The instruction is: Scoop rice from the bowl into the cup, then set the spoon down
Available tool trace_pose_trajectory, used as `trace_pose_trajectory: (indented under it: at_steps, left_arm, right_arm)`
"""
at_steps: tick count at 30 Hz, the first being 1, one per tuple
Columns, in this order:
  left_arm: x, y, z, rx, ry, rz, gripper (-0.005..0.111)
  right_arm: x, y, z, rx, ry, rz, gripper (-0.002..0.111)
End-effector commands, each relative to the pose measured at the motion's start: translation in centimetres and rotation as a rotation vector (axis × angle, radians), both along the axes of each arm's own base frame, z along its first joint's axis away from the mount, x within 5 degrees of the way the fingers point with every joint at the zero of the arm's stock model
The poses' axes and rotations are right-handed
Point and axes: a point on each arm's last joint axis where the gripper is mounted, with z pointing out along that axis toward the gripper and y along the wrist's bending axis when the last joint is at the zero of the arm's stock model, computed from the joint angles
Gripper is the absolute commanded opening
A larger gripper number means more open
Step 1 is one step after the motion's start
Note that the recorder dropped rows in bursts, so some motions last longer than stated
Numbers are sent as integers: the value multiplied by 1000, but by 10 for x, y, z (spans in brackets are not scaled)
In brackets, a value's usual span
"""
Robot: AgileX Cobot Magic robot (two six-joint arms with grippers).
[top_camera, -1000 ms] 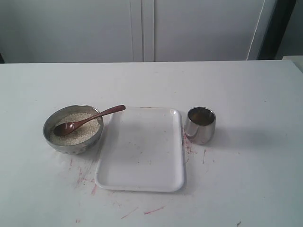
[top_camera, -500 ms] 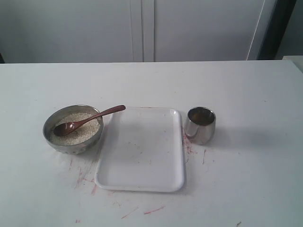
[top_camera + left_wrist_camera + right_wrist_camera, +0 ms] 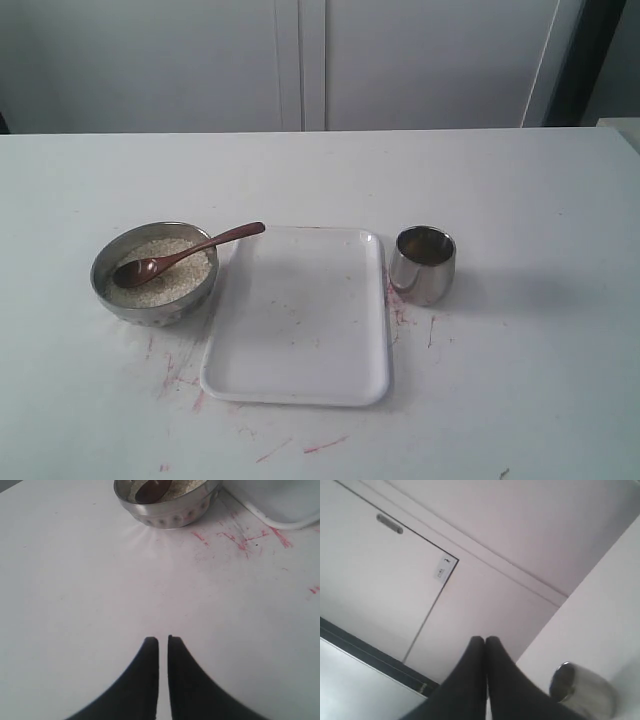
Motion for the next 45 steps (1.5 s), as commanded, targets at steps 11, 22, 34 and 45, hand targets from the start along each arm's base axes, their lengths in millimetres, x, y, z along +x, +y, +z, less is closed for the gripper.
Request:
trace_pose_trajectory:
  at_steps: [11, 22, 34, 45]
  left_arm:
    - [-1, 0, -6, 1, 48, -5, 14]
    - [-1, 0, -6, 1, 48, -5, 14]
    - [-1, 0, -6, 1, 48, -5, 14]
    - [-1, 0, -6, 1, 48, -5, 14]
  right_arm:
    - [-1, -1, 2, 542, -39, 84, 0]
    - [-27, -4, 50, 477, -647, 223, 0]
    - [-78, 5, 109, 244, -1152, 357, 0]
    - [-116, 21, 184, -173, -1092, 275, 0]
